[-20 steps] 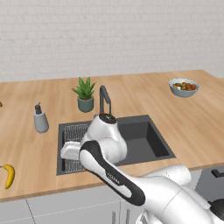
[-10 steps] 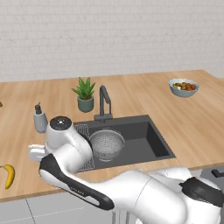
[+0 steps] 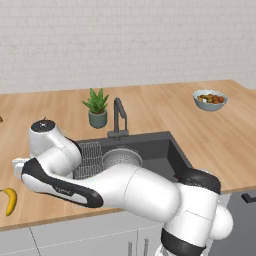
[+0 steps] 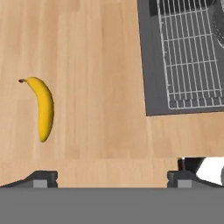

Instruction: Put the colander in the sink, put the banana in the colander, and turn on the sink faucet and pour water over the colander.

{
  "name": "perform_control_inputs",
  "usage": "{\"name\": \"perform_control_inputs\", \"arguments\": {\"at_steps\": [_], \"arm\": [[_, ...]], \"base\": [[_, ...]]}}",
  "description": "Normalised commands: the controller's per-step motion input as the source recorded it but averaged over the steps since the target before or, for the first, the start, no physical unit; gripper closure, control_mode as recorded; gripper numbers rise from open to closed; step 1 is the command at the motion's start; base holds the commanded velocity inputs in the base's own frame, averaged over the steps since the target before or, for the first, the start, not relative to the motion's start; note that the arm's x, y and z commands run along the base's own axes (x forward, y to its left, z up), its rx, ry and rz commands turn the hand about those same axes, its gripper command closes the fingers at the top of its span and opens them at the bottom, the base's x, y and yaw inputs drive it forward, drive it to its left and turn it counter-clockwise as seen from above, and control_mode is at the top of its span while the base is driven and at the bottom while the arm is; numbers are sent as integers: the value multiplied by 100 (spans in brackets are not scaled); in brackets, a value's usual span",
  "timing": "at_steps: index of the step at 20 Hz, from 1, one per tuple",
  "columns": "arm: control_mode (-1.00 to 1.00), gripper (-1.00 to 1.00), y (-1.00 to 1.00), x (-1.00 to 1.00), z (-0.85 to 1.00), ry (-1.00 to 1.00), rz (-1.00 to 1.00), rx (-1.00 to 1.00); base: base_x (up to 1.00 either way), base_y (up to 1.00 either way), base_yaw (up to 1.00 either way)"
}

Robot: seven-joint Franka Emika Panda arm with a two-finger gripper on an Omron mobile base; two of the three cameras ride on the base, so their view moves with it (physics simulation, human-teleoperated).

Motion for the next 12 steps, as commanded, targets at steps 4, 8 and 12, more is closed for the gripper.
{"name": "perform_control_inputs", "arguments": {"at_steps": [4, 8, 12], "arm": [[-100, -100, 50, 19, -26, 0, 9, -7], [-100, -100, 51, 21, -31, 2, 5, -4], [-100, -100, 51, 18, -28, 6, 2, -1]], "base": [[0, 0, 0], [0, 0, 0], [0, 0, 0]]}}
